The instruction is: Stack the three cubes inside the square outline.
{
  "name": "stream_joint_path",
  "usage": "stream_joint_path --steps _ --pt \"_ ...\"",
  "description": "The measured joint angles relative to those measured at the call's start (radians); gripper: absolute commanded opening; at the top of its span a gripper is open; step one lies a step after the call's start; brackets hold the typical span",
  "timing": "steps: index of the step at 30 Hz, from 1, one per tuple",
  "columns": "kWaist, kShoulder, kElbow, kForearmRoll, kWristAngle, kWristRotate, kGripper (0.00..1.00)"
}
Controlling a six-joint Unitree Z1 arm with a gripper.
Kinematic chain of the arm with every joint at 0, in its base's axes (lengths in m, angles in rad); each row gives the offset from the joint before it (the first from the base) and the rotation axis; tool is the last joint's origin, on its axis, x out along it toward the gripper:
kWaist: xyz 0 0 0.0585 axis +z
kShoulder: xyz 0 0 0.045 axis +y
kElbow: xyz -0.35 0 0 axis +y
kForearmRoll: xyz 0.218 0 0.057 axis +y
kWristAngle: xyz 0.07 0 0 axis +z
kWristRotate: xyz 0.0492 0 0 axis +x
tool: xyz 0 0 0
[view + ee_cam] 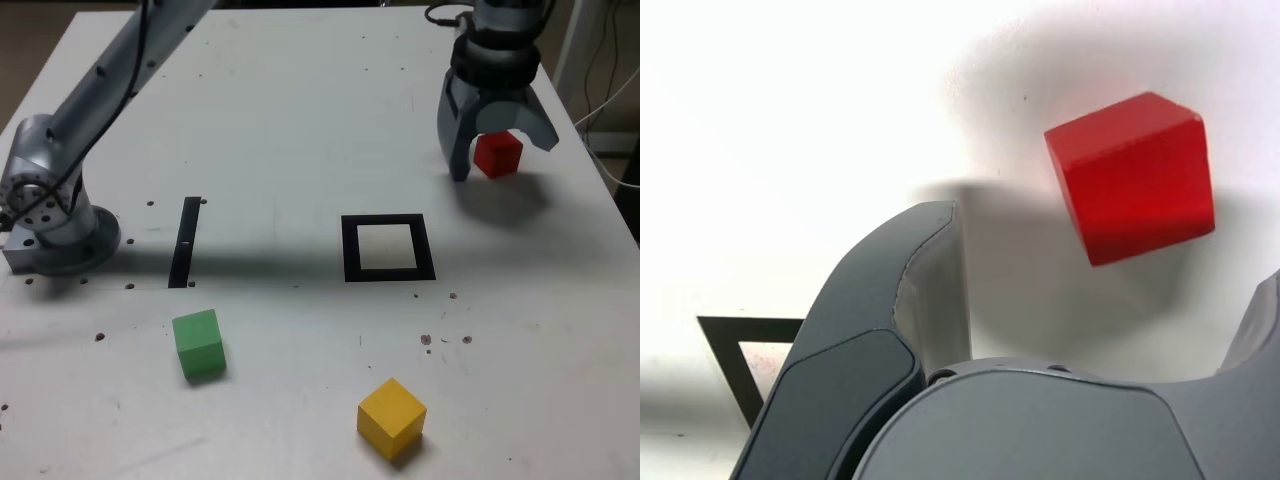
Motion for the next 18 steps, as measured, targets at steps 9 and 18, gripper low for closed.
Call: stream_joint_path --steps 9,18 --pt "0.008 0.034 -0.05 0.033 0.018 -0.11 0.99" --pt "0.02 0.059 -0.107 0.081 0.031 -0.231 0.99"
